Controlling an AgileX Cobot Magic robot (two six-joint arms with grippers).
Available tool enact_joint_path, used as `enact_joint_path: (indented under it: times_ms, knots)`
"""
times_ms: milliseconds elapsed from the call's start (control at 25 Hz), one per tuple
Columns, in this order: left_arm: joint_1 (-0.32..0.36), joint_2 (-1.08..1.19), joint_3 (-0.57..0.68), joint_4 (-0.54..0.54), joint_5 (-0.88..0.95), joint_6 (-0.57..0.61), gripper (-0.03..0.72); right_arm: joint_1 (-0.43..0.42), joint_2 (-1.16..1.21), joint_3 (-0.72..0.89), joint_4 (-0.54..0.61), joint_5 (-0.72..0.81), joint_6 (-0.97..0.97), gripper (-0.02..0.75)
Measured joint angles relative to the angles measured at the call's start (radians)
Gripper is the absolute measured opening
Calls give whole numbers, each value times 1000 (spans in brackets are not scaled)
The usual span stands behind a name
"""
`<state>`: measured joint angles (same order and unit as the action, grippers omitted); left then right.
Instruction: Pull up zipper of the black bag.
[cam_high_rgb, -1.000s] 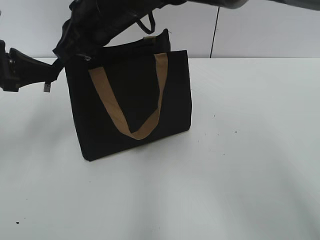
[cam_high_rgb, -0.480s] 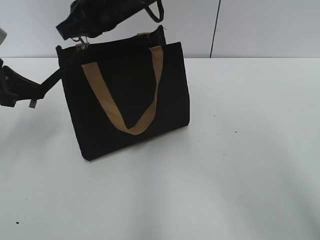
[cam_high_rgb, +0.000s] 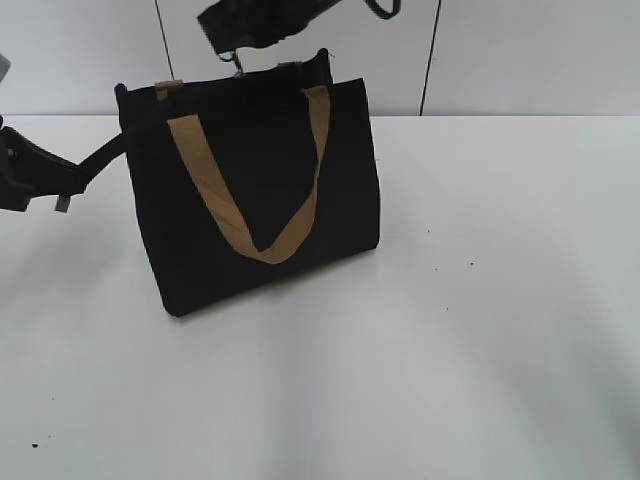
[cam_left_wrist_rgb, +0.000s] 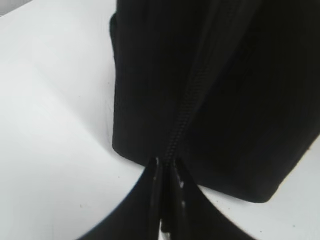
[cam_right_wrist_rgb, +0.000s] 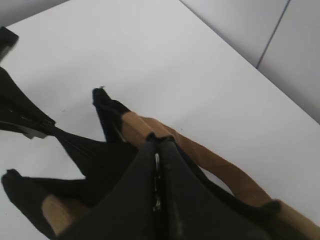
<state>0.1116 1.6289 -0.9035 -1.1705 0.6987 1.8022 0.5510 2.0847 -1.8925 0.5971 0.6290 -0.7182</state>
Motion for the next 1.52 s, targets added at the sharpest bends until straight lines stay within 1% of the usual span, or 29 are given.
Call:
enact_joint_path:
  times_ms: [280,440,600,640,720,760,840,920,960,1040,1080,1160,1280,1360,1400,1520]
  knots:
    - [0,-3,0,13,-1,-2,10,-114,-23,0,-94,83,52,-13]
    - [0,-4,0,2,19,-3,10,-136,-23,0,-103,118,65,-13]
    - [0,-4,0,-4,23,-3,10,-140,-29,0,-100,134,68,-10]
    - [0,-4,0,-7,23,-3,11,-141,-32,0,-99,141,68,1]
    - [0,-4,0,-4,21,-3,23,-147,-44,0,-101,154,62,67]
    - [1,-4,0,2,15,-3,46,-153,-52,-2,-106,150,54,134]
    - [4,-5,0,1,9,-3,132,-164,-73,-5,-109,145,48,308]
    - [7,-5,1,-13,11,-3,281,-170,-86,-10,-110,145,45,435]
    - [7,-5,1,-22,14,-3,351,-170,-90,-10,-110,150,45,473]
    - [7,-8,1,-46,21,-14,501,-170,-95,-10,-110,181,45,503]
    - [7,-14,2,-52,22,-27,547,-169,-102,-10,-112,201,45,510]
    - [7,-34,2,-53,20,-74,582,-169,-120,-10,-133,250,51,517]
    - [7,-81,2,-2,-25,-195,591,-169,-159,-10,-231,340,111,517]
    - [7,-114,2,83,-56,-320,591,-169,-185,-10,-322,419,166,517]
    - [7,-126,2,144,-83,-381,591,-169,-193,-10,-374,453,192,517]
    - [7,-162,-12,356,-116,-649,587,-169,-215,-10,-513,550,264,517]
